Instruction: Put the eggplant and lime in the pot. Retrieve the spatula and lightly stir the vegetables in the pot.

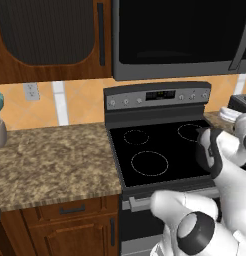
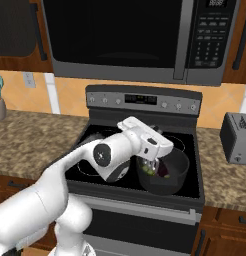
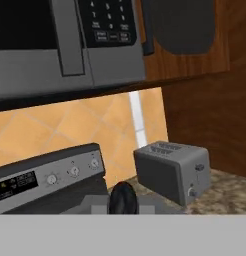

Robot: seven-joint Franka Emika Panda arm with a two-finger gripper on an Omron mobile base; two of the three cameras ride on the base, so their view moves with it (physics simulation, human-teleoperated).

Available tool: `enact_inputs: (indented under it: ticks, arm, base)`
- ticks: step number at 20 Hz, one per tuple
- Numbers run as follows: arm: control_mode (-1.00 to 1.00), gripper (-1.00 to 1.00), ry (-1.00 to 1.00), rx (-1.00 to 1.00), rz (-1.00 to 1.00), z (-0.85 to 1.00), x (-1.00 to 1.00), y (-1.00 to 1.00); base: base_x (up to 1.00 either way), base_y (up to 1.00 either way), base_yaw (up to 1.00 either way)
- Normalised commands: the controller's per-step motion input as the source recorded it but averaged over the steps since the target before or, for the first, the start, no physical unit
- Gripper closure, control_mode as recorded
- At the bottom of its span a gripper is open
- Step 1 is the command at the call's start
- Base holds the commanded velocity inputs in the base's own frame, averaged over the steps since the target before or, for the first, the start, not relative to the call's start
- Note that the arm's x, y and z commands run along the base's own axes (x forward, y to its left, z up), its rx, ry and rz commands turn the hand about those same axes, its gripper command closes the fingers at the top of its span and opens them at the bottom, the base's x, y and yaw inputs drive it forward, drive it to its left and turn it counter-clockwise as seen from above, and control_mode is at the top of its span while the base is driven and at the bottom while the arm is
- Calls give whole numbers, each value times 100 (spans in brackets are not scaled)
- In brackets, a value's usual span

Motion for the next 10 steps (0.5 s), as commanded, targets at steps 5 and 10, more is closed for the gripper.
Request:
enact_inputs:
  ticks: [5,10]
  arm:
    - [-100,100,0,6,-25,-40,46,0]
    - [-100,100,0,3,-16,-37,44,-9]
  base:
    - [0,0,0]
    - [0,0,0]
